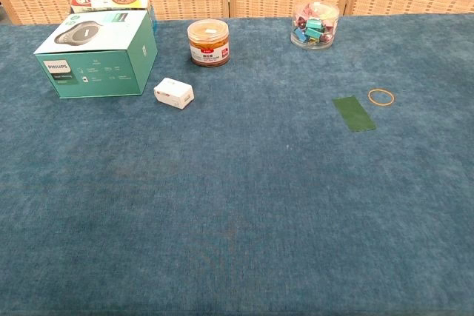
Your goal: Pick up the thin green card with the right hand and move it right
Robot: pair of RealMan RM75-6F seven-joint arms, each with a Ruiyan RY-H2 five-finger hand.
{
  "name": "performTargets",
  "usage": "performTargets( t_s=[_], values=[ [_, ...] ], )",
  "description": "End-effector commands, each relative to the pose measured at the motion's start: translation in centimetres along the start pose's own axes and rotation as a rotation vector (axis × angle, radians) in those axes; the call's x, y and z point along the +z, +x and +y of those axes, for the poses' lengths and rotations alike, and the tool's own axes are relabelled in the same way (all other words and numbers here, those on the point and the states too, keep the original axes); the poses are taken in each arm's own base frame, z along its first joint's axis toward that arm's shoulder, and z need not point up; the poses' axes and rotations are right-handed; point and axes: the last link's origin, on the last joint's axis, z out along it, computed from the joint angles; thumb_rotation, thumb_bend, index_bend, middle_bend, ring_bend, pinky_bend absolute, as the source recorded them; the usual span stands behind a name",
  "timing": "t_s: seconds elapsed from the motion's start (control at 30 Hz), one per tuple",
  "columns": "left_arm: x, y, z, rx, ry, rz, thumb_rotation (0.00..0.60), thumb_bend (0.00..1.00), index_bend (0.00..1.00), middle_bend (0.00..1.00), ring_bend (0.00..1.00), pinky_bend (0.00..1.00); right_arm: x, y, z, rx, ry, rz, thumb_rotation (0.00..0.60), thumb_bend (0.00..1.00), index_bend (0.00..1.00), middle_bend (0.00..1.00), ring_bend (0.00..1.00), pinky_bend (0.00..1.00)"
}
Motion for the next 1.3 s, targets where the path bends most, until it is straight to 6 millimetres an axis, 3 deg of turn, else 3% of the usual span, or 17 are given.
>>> performTargets(
  t_s=[0.03,0.37,0.8,1.3],
  values=[
    [-0.1,0.0,0.1,-0.003,-0.002,0.001,0.600,0.00,0.00,0.00,0.00,0.00,-0.1,-0.2,0.0,-0.001,0.004,-0.009,0.600,0.00,0.00,0.00,0.00,0.00],
    [-0.5,0.2,0.0,-0.011,-0.026,0.014,0.600,0.00,0.00,0.00,0.00,0.00,0.7,-0.9,-1.5,0.017,0.091,-0.033,0.600,0.00,0.00,0.00,0.00,0.00],
    [0.3,-0.3,0.0,0.009,-0.035,0.022,0.600,0.00,0.00,0.00,0.00,0.00,8.7,-1.7,-8.4,-0.049,0.347,-0.112,0.600,0.00,0.00,0.00,0.00,0.00],
    [0.0,-0.6,-0.2,0.027,-0.013,0.026,0.600,0.00,0.00,0.00,0.00,0.00,13.6,-3.5,-15.8,-0.162,0.498,-0.121,0.600,0.00,0.00,0.00,0.00,0.00]
  ],
)
